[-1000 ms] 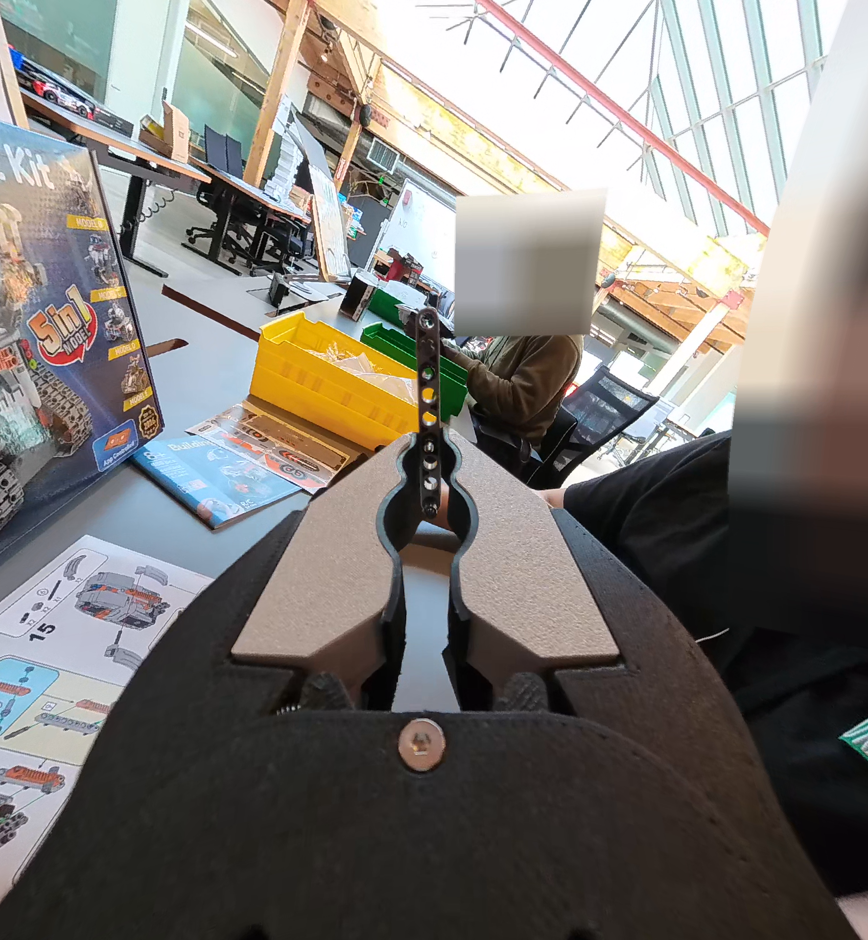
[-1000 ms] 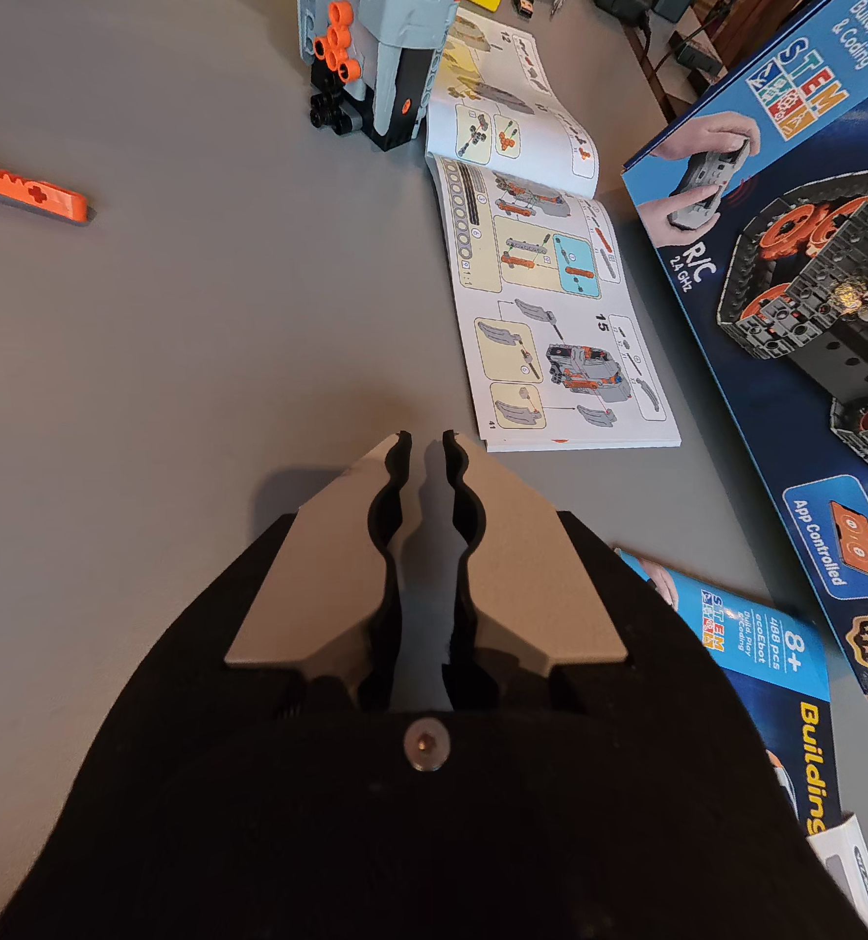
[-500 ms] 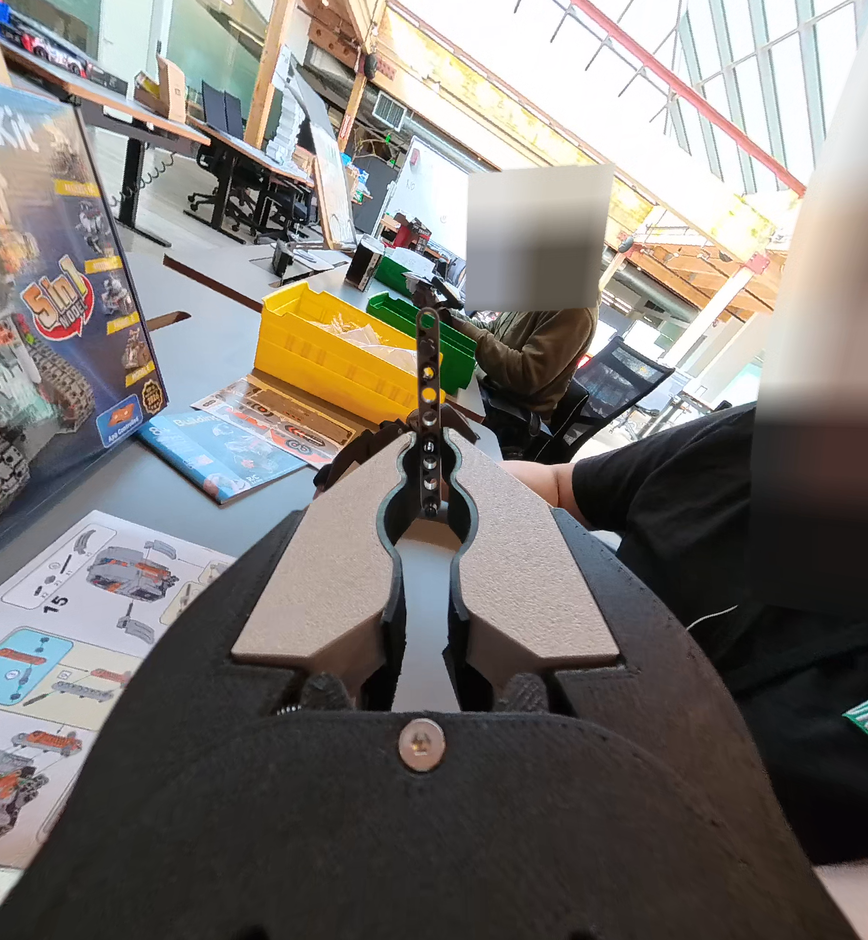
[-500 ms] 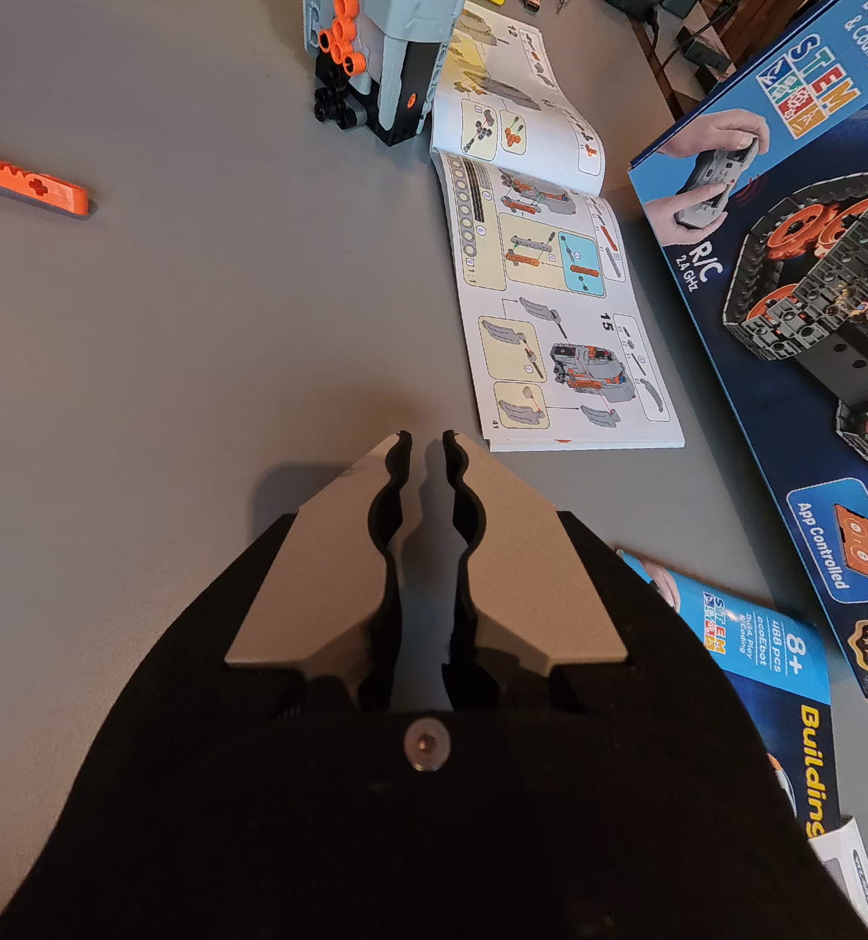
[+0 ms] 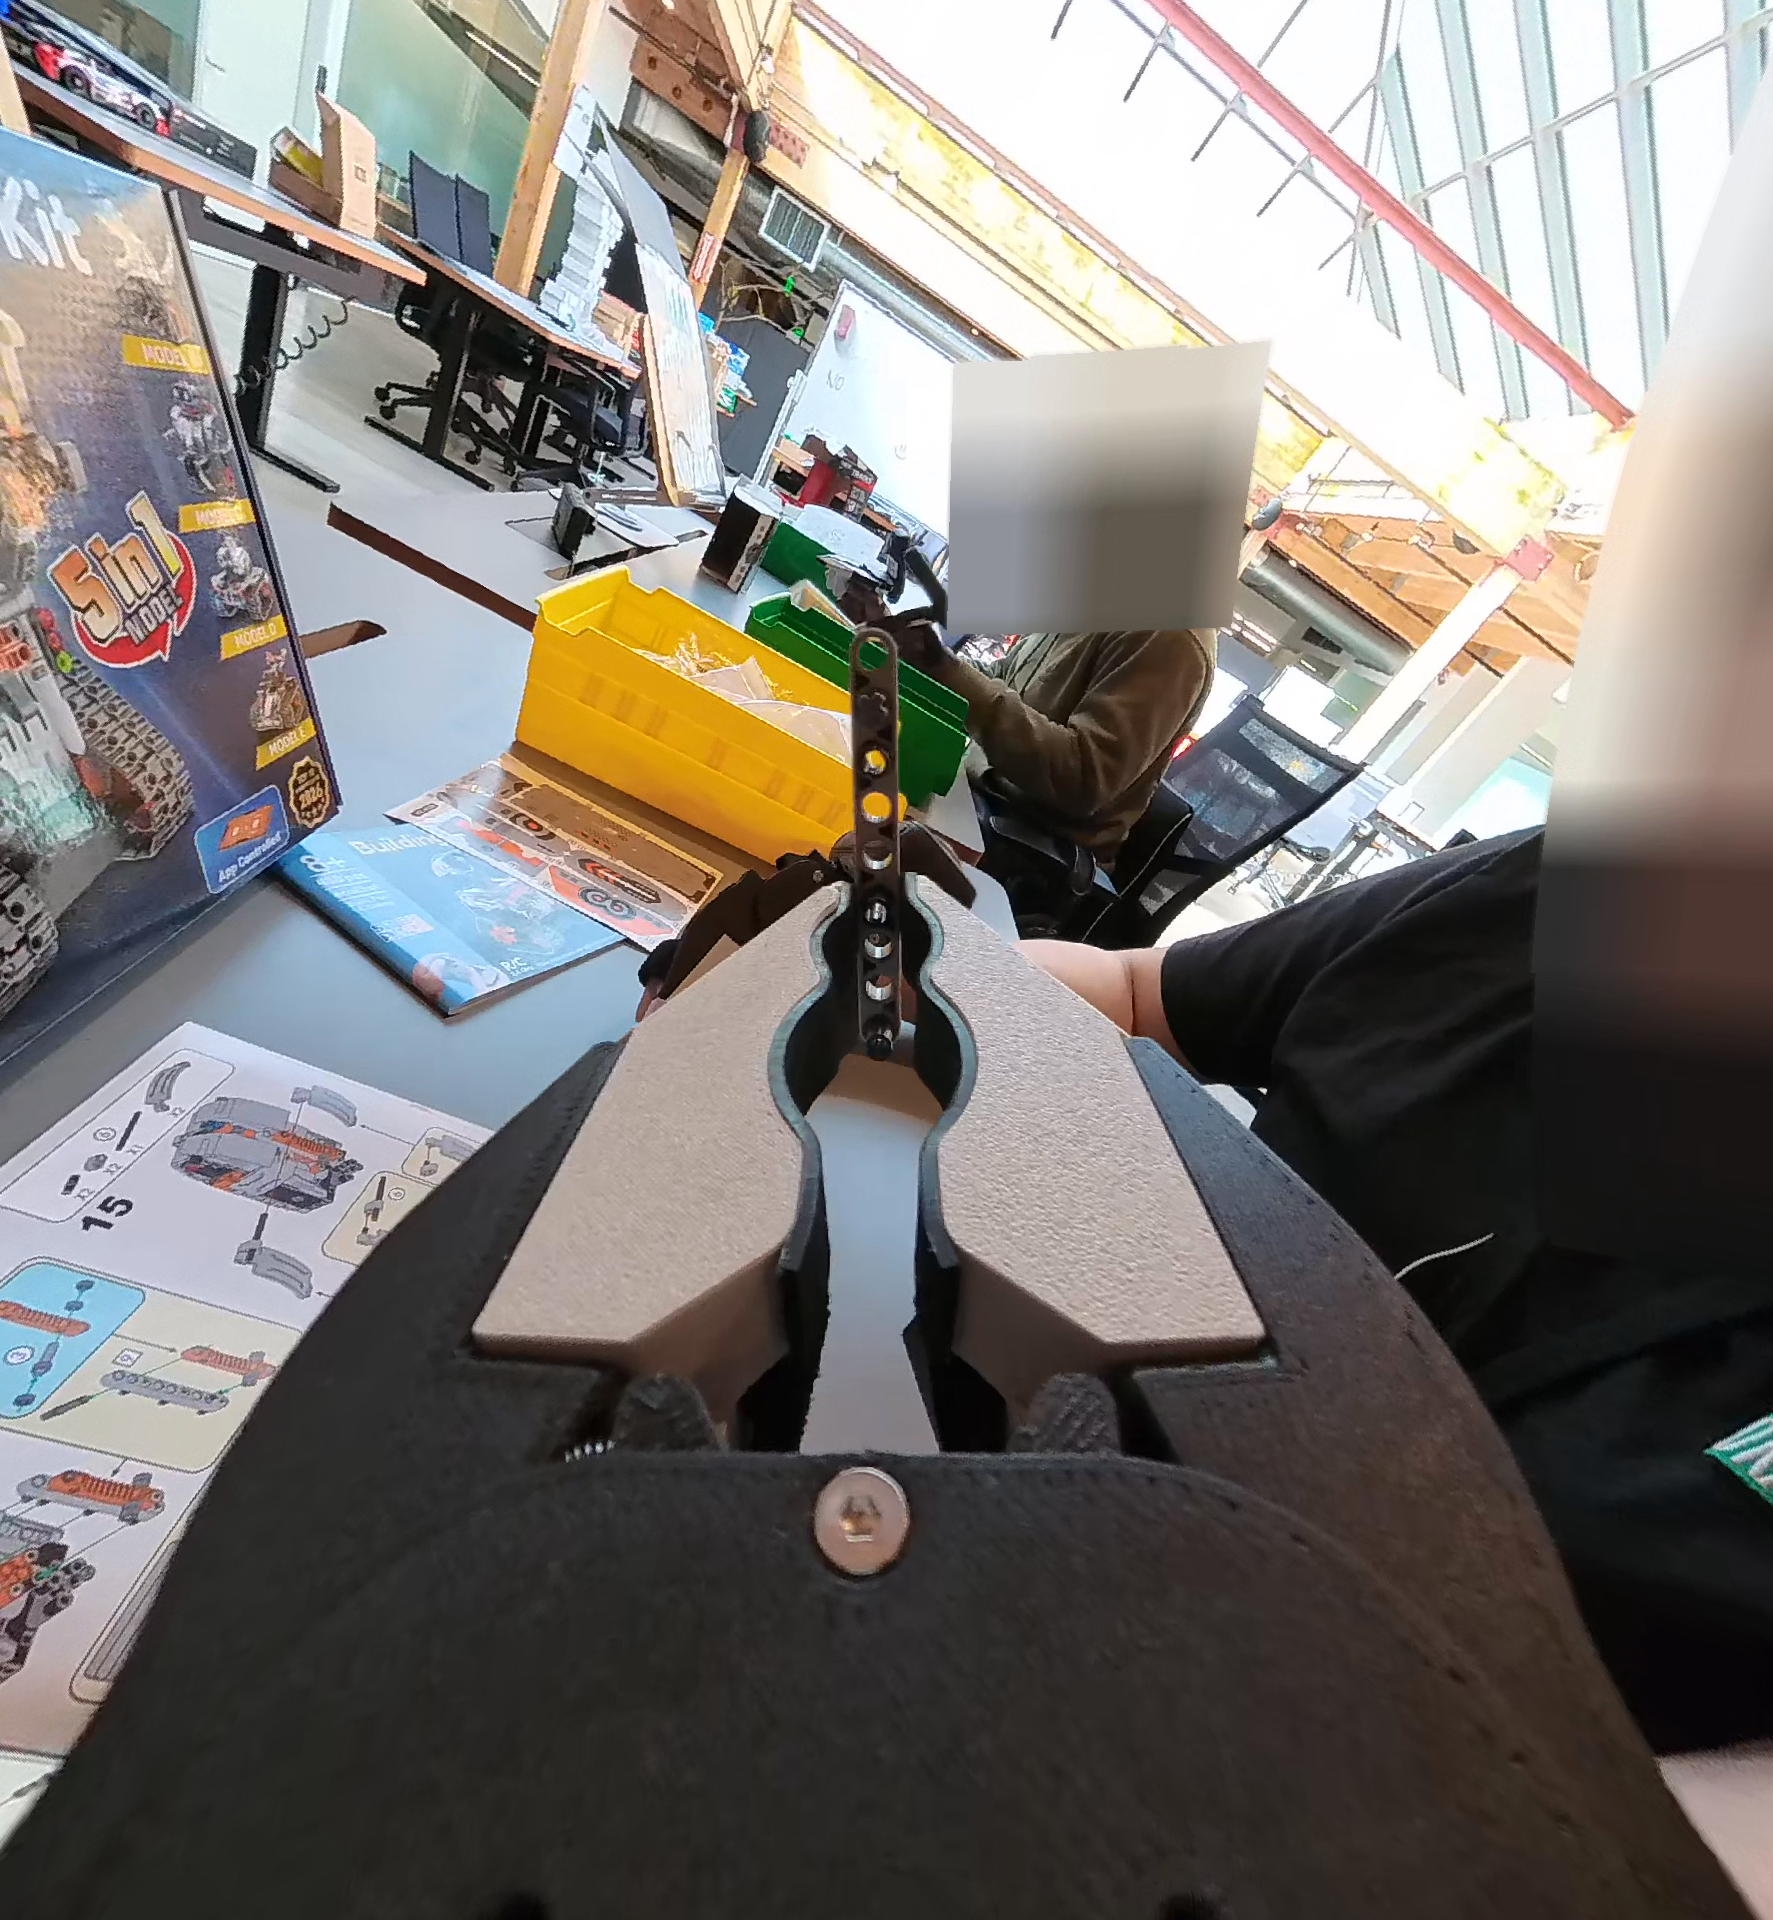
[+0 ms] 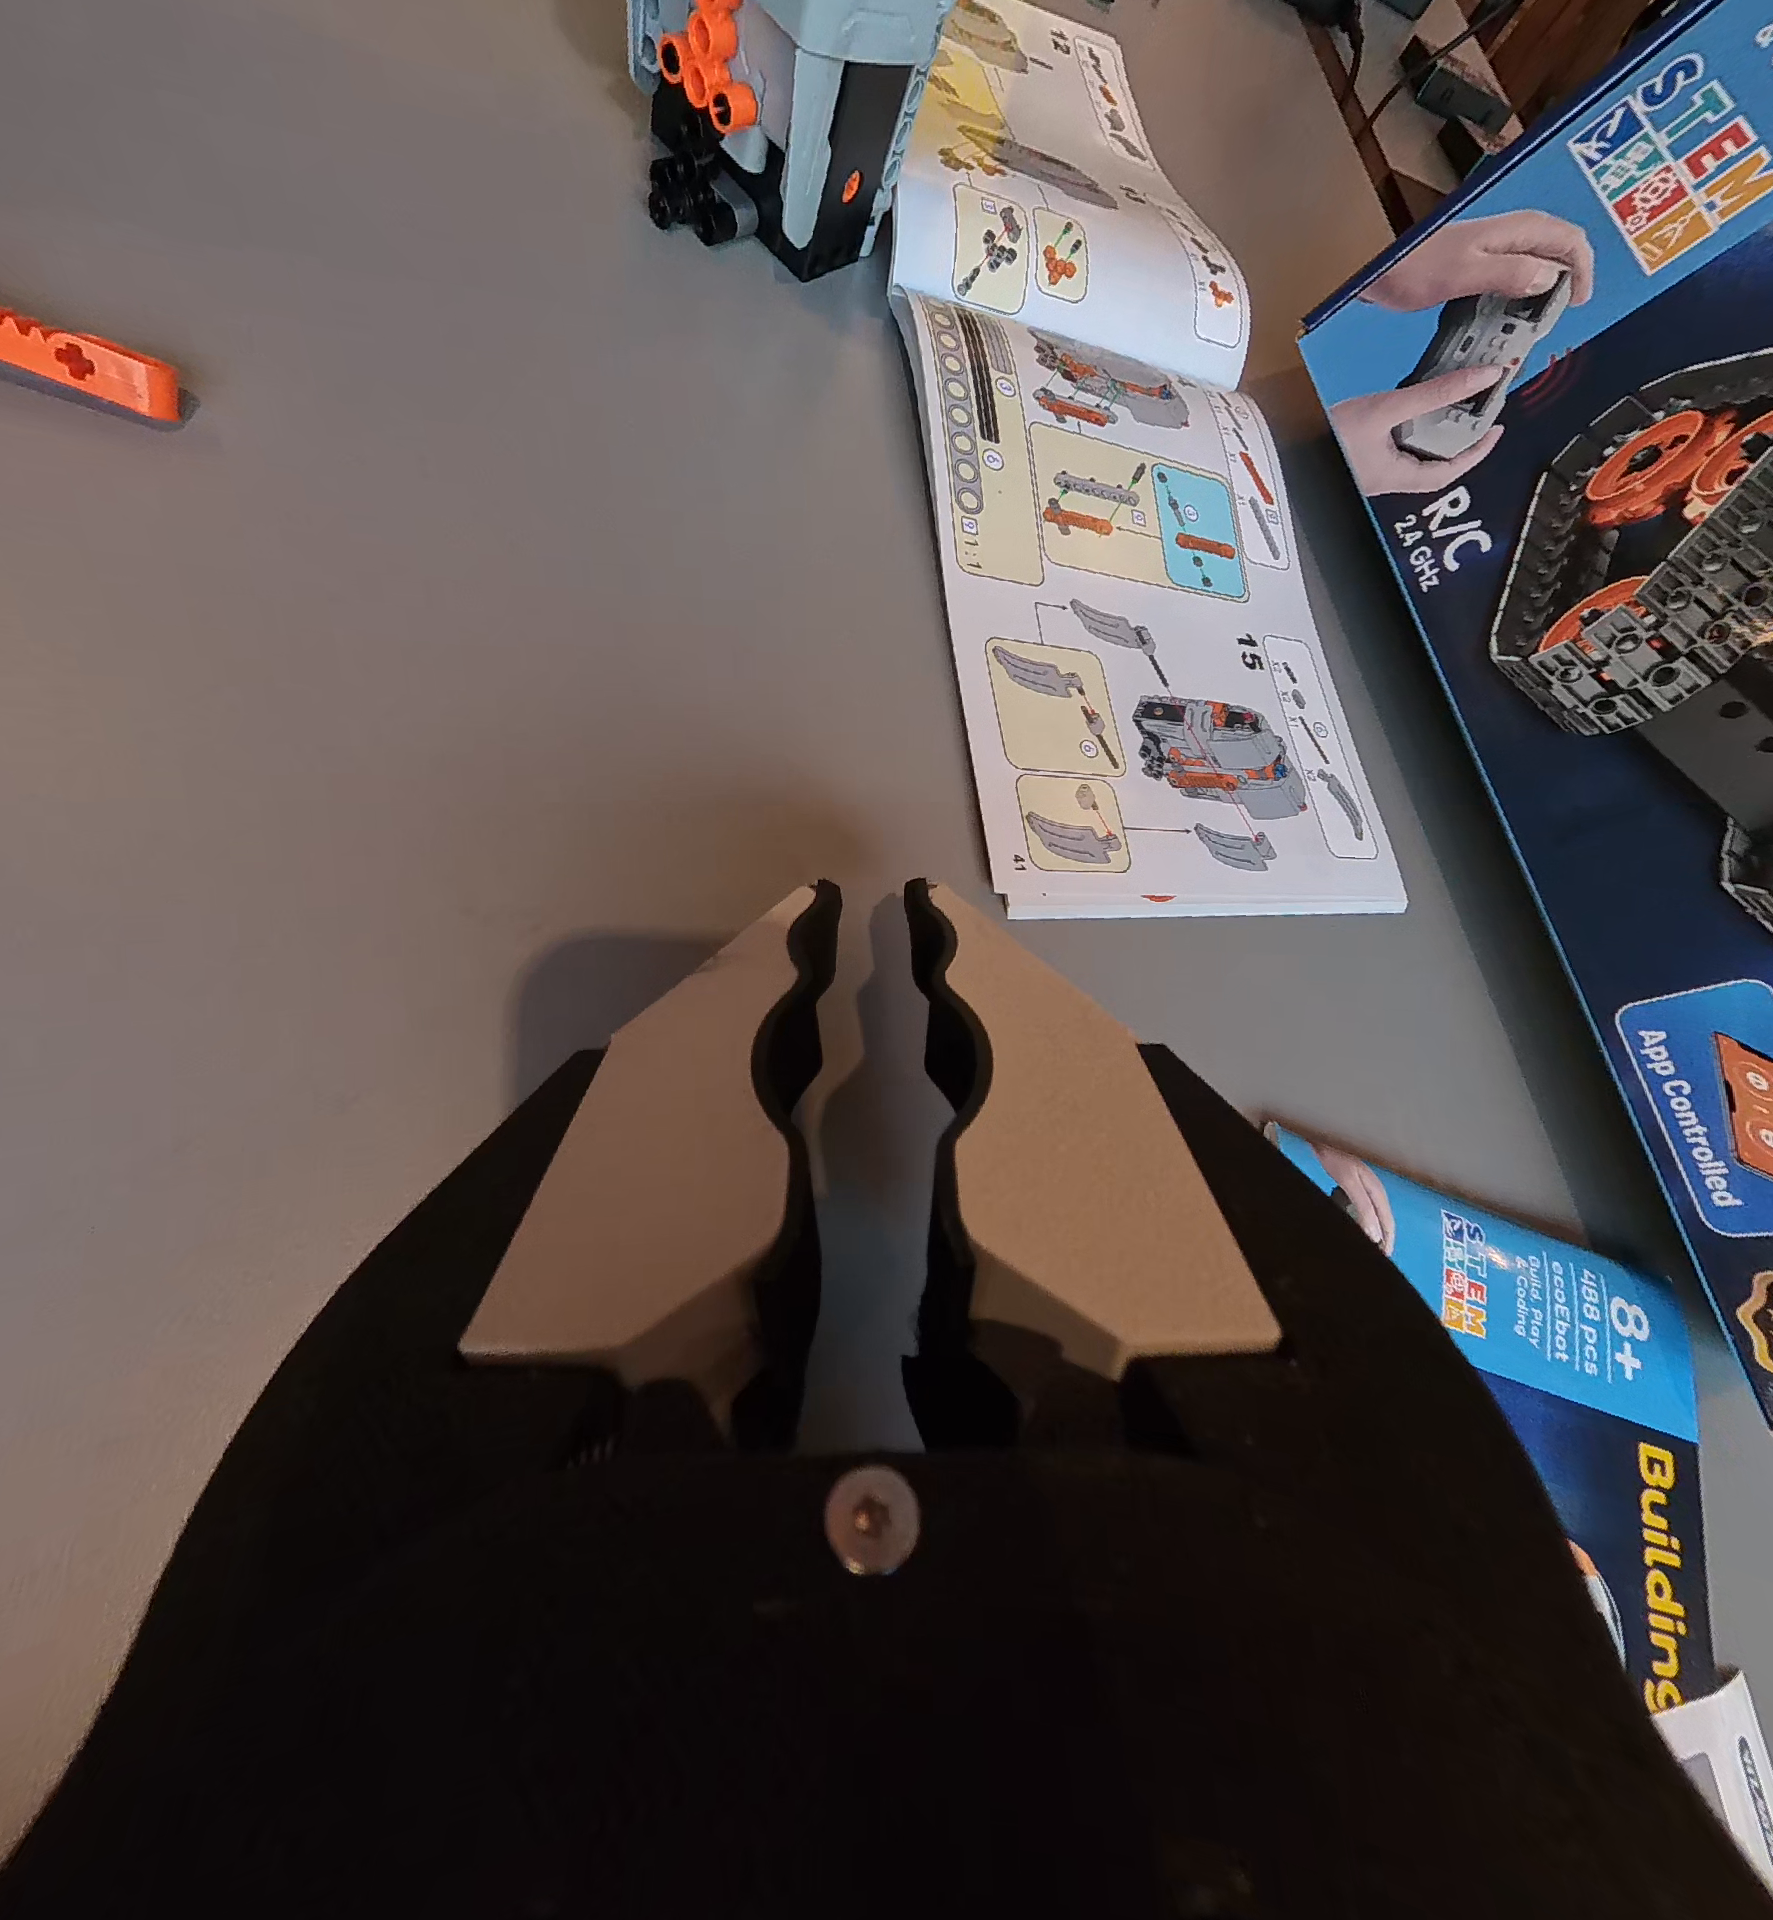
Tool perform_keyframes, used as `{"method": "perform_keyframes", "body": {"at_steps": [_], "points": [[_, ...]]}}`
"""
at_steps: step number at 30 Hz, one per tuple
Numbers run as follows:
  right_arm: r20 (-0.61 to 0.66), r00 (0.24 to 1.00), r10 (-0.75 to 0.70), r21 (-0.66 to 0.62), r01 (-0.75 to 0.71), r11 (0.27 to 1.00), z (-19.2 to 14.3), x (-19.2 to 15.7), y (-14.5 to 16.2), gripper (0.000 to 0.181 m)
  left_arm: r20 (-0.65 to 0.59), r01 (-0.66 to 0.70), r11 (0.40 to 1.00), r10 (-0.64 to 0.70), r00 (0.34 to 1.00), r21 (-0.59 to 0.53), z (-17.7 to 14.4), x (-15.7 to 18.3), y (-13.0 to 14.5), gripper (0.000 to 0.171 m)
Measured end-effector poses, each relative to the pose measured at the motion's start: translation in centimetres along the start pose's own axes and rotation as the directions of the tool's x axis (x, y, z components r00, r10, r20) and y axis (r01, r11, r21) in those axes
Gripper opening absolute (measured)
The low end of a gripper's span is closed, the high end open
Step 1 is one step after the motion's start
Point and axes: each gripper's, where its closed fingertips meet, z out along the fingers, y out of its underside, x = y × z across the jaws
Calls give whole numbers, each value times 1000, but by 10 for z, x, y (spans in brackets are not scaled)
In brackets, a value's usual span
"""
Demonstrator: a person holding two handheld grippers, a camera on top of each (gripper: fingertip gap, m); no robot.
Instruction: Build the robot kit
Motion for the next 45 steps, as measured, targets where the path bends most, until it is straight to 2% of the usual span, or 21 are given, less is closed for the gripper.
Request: {"method": "perform_keyframes", "body": {"at_steps": [29,33,35,37,40,43,45], "points": [[6,1000,-9,-13,9,1000,1,-1,2,12,3,7,1000,-7,1000,-4,-8,0,3,4],[6,1000,-8,-8,8,1000,1,-1,1,12,4,38,998,-38,999,-56,-4,1,12,4],[-4,999,38,82,-38,996,-5,3,-17,12,41,76,987,-70,997,-143,4,-3,26,5],[-1,991,137,250,-133,959,-21,14,-46,12,79,78,973,-62,995,-218,14,-7,38,5],[114,938,328,492,-340,802,-57,34,-78,16,91,80,958,-57,994,-275,28,-9,45,5],[287,847,448,549,-529,647,-78,47,-81,22,118,96,945,-62,991,-312,31,-16,53,5],[361,811,460,540,-584,606,-83,45,-86,25,114,117,945,-85,990,-307,31,-17,54,5]]}}
